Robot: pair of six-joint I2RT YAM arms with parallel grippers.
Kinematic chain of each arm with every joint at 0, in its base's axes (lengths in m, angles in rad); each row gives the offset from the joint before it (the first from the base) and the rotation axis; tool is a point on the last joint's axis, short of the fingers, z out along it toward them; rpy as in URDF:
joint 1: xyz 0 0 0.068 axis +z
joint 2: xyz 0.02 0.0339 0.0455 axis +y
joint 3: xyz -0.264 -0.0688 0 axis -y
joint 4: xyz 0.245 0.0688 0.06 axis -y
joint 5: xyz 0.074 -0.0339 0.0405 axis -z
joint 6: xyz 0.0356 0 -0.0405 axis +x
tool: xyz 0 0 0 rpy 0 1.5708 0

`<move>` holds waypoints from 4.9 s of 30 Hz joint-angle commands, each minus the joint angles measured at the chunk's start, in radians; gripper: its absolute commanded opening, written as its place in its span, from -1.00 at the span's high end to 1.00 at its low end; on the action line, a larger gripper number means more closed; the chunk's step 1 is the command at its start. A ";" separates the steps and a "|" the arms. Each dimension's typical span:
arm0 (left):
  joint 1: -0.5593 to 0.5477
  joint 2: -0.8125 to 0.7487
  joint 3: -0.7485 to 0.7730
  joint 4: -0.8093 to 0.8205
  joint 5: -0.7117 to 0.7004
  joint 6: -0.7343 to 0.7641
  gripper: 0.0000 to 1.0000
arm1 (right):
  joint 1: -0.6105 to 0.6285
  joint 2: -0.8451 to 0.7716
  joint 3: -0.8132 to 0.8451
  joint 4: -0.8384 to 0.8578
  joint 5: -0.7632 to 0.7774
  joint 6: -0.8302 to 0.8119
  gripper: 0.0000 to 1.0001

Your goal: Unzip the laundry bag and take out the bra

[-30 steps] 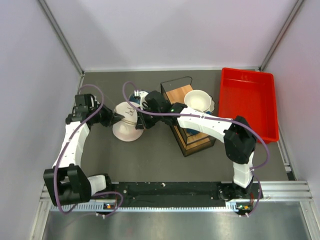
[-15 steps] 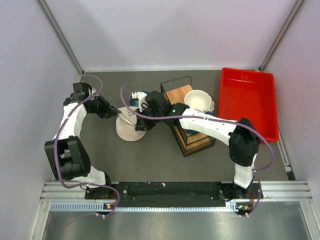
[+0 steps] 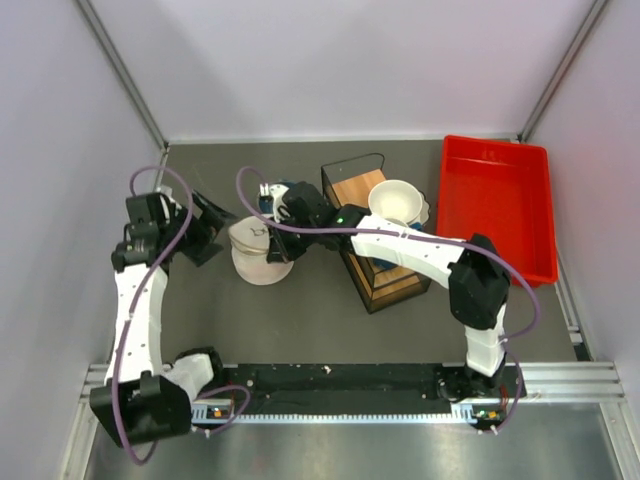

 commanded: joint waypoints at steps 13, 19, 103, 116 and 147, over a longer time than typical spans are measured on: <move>-0.062 0.051 -0.186 0.210 0.088 -0.201 0.44 | 0.013 0.013 0.038 0.022 -0.038 0.016 1.00; -0.026 0.098 -0.074 0.097 0.021 -0.078 1.00 | -0.028 -0.070 -0.049 0.000 0.031 -0.040 1.00; 0.012 0.186 0.041 0.014 0.101 0.220 1.00 | 0.059 0.144 0.351 0.018 0.150 -0.150 -0.09; 0.012 0.180 0.048 -0.002 0.090 0.232 1.00 | 0.039 0.152 0.357 0.032 0.133 -0.099 0.07; 0.012 0.181 0.054 -0.017 0.079 0.244 1.00 | 0.020 0.217 0.373 0.035 0.058 -0.063 0.17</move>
